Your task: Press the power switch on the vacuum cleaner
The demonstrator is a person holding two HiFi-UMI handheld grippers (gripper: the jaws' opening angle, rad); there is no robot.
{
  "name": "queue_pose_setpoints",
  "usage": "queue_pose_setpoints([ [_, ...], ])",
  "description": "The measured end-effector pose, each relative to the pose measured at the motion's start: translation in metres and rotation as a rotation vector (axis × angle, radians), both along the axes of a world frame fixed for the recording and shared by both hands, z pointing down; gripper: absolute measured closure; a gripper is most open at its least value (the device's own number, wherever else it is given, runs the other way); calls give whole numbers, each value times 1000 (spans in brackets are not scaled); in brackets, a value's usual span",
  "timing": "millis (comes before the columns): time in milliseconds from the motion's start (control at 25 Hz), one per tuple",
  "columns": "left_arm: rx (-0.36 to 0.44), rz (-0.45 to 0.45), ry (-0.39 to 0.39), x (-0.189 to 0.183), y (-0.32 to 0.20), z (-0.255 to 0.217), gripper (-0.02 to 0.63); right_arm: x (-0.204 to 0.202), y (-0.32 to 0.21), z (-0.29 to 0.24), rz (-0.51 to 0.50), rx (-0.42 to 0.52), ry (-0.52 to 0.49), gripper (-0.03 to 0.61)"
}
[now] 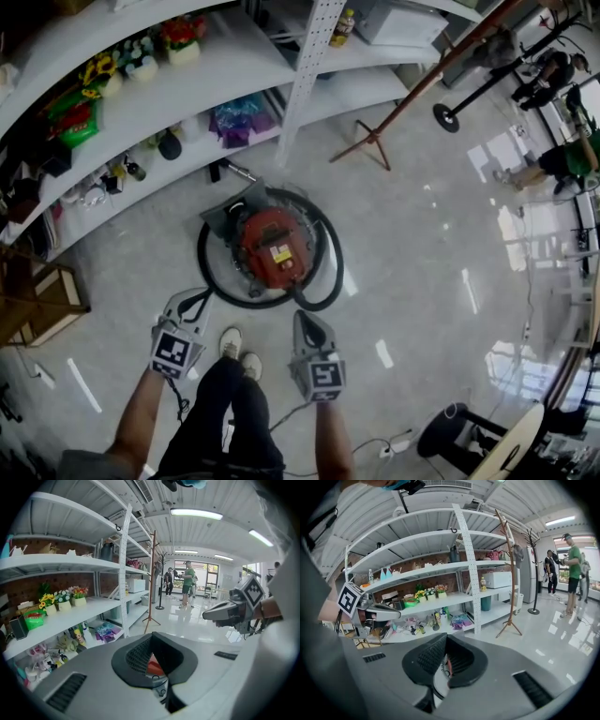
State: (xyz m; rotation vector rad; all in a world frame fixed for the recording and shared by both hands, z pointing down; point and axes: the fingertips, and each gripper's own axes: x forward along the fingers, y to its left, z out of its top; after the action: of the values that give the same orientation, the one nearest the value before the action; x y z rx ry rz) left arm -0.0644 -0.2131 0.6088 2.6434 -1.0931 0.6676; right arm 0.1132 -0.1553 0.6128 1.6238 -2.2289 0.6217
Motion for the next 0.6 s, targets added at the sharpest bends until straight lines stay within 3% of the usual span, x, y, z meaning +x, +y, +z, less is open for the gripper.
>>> queue_pose_setpoints([
  [600,-28,12,-22,-6,-2,61,606,-8,-16,66,-13,-29,-9,566],
])
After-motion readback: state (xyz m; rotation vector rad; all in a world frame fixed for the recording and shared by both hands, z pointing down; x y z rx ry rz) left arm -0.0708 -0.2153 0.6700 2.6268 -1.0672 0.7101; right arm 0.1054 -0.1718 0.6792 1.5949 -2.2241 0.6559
